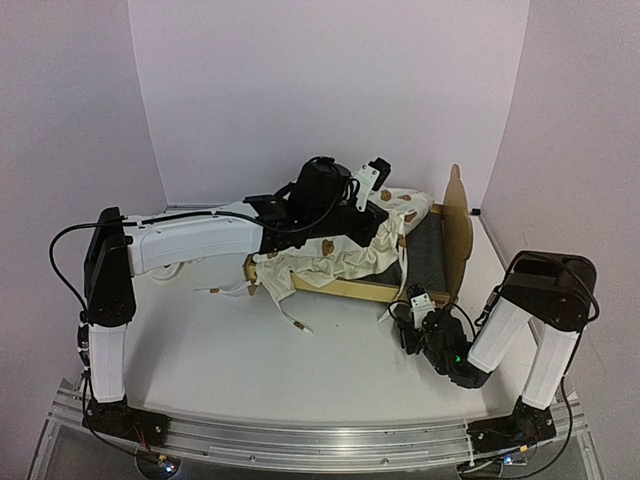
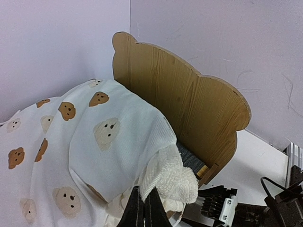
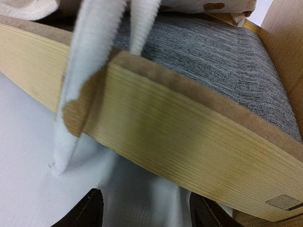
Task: Set up the pet bed
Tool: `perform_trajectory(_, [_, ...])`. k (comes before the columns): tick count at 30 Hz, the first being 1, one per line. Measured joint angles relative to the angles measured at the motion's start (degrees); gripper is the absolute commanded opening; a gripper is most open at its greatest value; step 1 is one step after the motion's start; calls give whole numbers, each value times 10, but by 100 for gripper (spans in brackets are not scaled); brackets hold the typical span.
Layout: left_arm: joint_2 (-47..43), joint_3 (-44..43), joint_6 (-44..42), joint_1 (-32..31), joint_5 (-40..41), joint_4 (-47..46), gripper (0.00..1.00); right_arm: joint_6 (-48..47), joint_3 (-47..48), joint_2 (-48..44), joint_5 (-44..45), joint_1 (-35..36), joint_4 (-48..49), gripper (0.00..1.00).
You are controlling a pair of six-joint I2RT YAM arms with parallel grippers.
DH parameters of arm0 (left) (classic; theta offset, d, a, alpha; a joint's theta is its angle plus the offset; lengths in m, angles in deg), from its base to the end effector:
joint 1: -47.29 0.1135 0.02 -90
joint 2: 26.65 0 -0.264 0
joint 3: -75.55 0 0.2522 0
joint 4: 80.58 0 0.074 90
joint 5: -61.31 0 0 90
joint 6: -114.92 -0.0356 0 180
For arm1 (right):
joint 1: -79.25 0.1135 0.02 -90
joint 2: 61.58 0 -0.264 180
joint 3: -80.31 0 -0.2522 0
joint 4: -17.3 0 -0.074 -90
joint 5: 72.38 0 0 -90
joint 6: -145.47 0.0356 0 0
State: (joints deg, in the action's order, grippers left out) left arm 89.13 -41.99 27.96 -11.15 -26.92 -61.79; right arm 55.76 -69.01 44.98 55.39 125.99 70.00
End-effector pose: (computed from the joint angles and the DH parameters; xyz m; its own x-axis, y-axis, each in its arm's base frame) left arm 0.2583 -0.4184 0.3269 -0.1974 0.2201 -0.9553 0.8269 0.5608 -0.0417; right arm 0.1877 0.1676 0.0818 -0.2707 -0.2818 -0.9205 -0.1884 0.9532 -0.2364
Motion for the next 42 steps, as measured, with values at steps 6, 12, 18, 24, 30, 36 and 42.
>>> perform_trajectory(6, [2, -10, 0, 0, 4, 9, 0, 47, 19, 35, 55, -4, 10, 65])
perform_trajectory(12, [10, -22, -1, 0, 8, 18, 0, 88, 43, 72, 73, -22, 13, 68])
perform_trajectory(18, [21, -38, -1, 0, 10, 26, 0, 132, 75, 103, 69, -47, 21, 53])
perform_trajectory(24, [27, -42, -3, 0, 15, 26, 0, 145, 102, 124, 48, -60, 30, 22])
perform_trajectory(30, [28, -47, -11, 1, 24, 29, 0, 122, 123, 131, -5, -60, 35, 2])
perform_trajectory(36, [28, -47, -16, 2, 29, 30, 0, 92, 104, 115, -64, -62, 37, 0])
perform_trajectory(42, [28, -47, -15, 2, 29, 31, 0, 73, 19, 23, -106, -62, 36, 0])
